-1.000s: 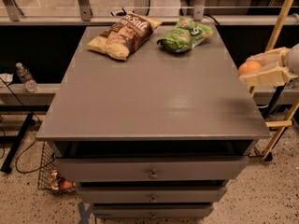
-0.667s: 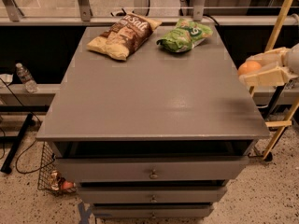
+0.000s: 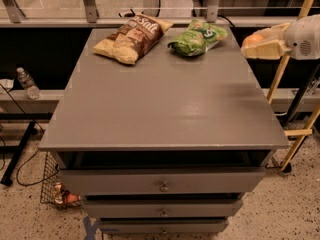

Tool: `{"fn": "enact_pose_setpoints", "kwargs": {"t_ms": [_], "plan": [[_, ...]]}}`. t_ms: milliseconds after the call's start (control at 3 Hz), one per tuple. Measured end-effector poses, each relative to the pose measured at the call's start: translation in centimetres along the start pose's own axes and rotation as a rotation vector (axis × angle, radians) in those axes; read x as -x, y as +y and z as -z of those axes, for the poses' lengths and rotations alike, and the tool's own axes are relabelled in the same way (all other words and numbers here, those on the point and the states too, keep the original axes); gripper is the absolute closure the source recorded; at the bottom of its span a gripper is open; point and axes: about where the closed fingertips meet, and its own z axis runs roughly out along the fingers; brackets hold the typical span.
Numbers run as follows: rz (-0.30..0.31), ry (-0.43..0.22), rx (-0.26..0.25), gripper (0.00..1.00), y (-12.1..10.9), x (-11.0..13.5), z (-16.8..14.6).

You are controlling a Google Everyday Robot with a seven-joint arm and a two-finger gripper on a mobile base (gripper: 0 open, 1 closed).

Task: Move orange near green rice chip bag

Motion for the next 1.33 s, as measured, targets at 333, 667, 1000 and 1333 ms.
{"fn": "enact_pose_setpoints", "kwargs": {"t_ms": [333, 667, 1000, 1333], "plan": [[-0.073, 0.030, -0.051, 1.00, -2.5, -1.0, -4.5], [-0.146, 0.068, -0.094, 1.00, -4.7, -2.7, -8.3], [-0.171, 0.091, -0.113, 1.00, -6.1, -2.9, -10.8], [-0.169, 0.106, -0.086, 1.00, -6.1, -2.3, -13.8]]}}
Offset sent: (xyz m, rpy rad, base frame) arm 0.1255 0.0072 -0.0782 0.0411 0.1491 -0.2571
